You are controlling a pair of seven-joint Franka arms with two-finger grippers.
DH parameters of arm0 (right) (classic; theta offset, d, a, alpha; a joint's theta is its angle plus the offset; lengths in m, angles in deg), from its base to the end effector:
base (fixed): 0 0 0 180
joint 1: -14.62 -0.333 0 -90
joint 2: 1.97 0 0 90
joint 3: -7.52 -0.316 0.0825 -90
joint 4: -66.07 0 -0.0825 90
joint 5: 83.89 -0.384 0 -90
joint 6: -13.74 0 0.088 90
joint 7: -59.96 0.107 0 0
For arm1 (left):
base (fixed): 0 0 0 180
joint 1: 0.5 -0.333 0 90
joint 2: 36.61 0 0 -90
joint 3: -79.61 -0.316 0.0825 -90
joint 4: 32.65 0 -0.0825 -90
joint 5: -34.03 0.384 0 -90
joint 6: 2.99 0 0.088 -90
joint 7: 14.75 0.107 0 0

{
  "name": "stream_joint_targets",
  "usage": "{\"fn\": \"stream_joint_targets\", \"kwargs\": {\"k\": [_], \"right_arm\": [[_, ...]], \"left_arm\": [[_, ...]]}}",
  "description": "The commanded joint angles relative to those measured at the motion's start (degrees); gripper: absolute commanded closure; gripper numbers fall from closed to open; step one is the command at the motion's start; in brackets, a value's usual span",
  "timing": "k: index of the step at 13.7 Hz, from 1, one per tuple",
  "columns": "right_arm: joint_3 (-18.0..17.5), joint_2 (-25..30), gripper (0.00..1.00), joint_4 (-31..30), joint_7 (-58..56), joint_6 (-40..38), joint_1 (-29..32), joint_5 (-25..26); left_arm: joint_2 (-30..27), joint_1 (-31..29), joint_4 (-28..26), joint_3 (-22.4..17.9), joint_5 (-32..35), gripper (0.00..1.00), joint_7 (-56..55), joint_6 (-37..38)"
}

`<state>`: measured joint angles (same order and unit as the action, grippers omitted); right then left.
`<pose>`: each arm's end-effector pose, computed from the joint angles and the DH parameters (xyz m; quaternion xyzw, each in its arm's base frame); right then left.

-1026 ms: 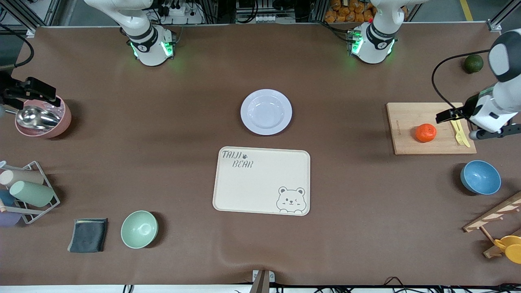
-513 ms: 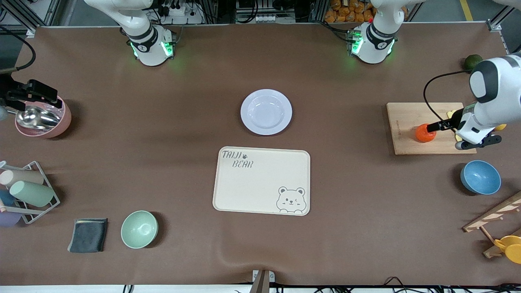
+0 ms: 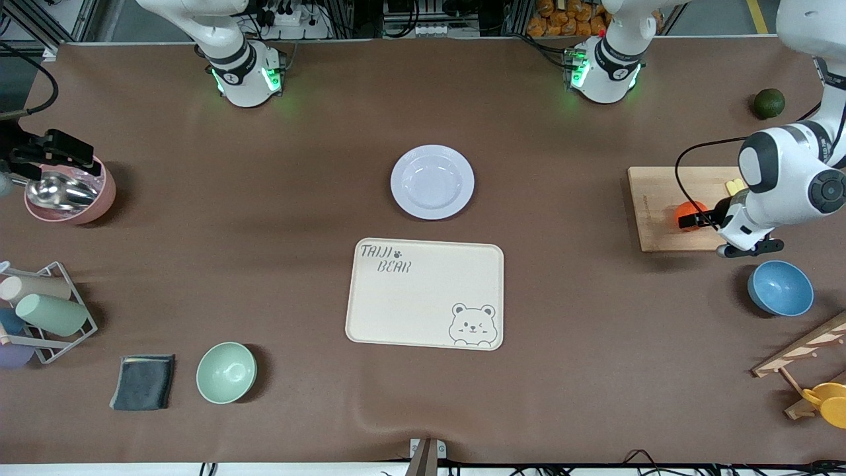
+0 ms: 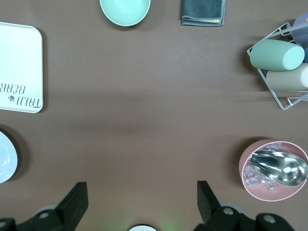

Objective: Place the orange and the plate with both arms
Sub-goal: 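Lower the left gripper and close it around the orange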

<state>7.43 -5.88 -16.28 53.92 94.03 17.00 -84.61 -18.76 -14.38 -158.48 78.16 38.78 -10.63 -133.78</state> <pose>0.5577 -0.0208 0.6344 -0.9981 -0.0334 0.0515 0.0101 0.5118 0.1425 0.2241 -0.9909 -0.0665 0.1160 0.0126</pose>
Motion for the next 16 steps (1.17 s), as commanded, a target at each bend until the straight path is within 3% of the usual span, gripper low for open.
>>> {"fn": "stream_joint_targets", "kwargs": {"k": [1,8,9,13,15,16], "right_arm": [[-0.44,0.13,0.0,-0.01,0.77,0.04,0.43,-0.33],[-0.44,0.04,0.0,-0.01,0.77,-0.05,0.34,-0.33],[-0.44,0.04,0.0,-0.01,0.77,-0.13,0.34,-0.33],[-0.44,0.04,0.0,-0.01,0.42,0.04,0.52,-0.33],[-0.44,0.04,0.0,-0.27,0.77,-0.05,0.34,-0.33],[-0.44,0.04,0.0,-0.53,0.86,0.13,0.34,-0.42]], "left_arm": [[0.69,-0.71,0.5,0.66,1.23,0.0,0.54,-0.26],[2.01,-0.8,0.32,0.66,1.23,0.0,0.63,0.18],[2.27,-0.8,0.32,0.66,1.23,0.06,0.63,0.18],[2.63,-0.54,0.41,0.83,1.23,0.66,0.72,0.35],[2.54,-0.1,0.67,0.92,1.23,0.78,0.89,0.7],[2.54,-0.01,0.76,1.18,1.23,0.8,0.8,0.97]]}}
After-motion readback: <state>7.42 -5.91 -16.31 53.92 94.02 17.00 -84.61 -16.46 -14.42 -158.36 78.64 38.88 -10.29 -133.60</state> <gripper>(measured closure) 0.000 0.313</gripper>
